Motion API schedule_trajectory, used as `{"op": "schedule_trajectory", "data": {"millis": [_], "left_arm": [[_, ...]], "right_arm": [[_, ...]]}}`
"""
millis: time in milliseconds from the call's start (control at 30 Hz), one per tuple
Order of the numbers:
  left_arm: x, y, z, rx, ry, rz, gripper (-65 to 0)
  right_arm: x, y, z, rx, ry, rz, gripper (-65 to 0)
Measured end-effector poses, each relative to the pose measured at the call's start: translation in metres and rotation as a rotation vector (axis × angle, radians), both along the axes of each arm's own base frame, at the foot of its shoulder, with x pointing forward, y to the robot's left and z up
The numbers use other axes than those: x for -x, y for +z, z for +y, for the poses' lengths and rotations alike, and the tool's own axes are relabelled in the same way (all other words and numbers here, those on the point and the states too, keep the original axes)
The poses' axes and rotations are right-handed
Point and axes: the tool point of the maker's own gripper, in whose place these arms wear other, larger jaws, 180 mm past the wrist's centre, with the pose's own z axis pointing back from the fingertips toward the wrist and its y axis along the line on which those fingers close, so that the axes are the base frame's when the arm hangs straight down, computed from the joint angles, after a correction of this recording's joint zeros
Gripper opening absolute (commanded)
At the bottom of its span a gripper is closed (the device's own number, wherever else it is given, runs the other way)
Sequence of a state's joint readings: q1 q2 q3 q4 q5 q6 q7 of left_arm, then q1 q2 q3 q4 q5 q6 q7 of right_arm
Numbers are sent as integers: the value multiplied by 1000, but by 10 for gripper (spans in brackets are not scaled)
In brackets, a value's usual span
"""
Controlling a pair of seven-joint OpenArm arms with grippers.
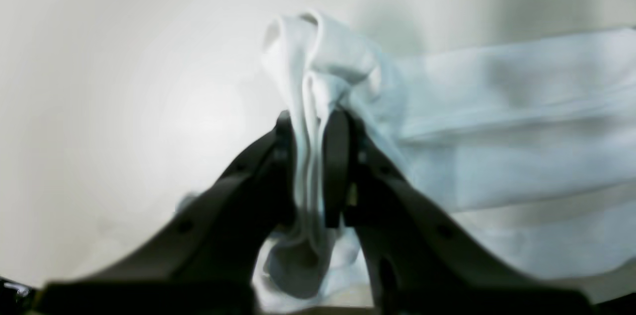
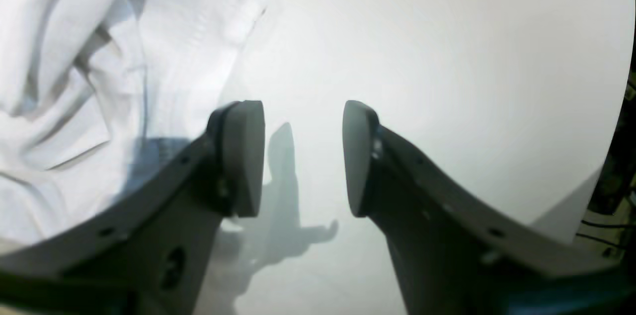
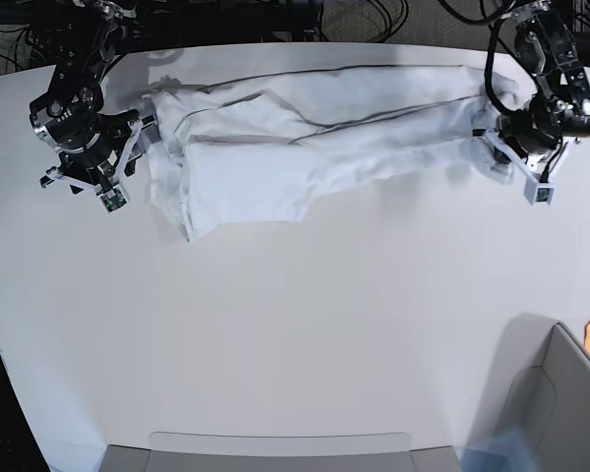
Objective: Fold the T-shirt properly
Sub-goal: 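Push the strip's end with the left gripper toward the right gripper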
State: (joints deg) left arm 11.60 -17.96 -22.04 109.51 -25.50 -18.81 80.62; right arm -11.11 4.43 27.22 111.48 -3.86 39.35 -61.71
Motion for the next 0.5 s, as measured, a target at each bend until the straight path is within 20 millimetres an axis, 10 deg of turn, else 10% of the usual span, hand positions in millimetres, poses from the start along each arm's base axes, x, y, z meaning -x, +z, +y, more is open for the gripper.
{"op": "schedule_trajectory", "data": {"millis": [500], "left_arm": [[-4,-8,-131,330,175,24,-650]], "right_arm": [[0,0,-3,9,-2,3,-390]]}}
